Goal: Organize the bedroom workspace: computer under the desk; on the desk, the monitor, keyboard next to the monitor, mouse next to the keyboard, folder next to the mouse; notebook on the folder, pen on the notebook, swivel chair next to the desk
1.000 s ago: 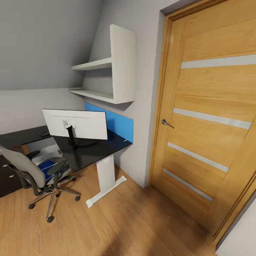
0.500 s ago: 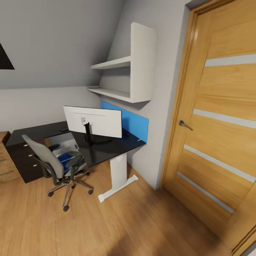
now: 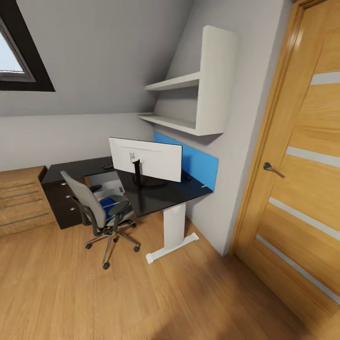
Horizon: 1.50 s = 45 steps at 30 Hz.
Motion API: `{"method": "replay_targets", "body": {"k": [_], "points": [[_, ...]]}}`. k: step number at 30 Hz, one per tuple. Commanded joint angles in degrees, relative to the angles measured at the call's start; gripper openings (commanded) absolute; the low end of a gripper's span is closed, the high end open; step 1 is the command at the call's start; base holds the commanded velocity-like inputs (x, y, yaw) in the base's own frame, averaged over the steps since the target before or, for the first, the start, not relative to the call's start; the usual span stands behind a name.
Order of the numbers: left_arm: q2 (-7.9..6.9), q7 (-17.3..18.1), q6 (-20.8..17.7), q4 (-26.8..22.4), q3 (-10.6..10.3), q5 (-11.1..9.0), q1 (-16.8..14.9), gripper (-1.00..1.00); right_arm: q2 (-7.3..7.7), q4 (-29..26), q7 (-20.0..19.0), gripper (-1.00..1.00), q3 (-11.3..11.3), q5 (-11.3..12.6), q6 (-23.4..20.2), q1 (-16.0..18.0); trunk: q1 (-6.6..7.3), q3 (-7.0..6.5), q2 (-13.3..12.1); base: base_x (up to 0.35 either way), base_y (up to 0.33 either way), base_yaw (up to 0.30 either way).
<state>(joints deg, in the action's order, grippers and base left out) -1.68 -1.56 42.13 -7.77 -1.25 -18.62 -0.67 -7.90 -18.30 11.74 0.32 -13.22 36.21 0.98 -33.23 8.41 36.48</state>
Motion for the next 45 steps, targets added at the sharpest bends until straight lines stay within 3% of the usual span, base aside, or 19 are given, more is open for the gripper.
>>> {"method": "replay_targets", "body": {"k": [1, 45], "points": [[-0.01, -0.18, 0.16, 0.06, -0.16, -0.07, -0.08, 1.0, -0.01, 0.02, 0.57, 1.0, 0.03, -0.7, 0.01, 0.01, -0.02, 0.13, 0.08, 0.0, 0.0, 0.278], [0.01, -0.15, 0.15, 0.11, -0.15, -0.08, -0.04, 1.0, 0.08, 2.48, 0.49, 1.0, 0.03, -0.85, 0.0, 0.04, -0.02, 1.59, 0.08, 0.0, 0.0, 0.278]]}}
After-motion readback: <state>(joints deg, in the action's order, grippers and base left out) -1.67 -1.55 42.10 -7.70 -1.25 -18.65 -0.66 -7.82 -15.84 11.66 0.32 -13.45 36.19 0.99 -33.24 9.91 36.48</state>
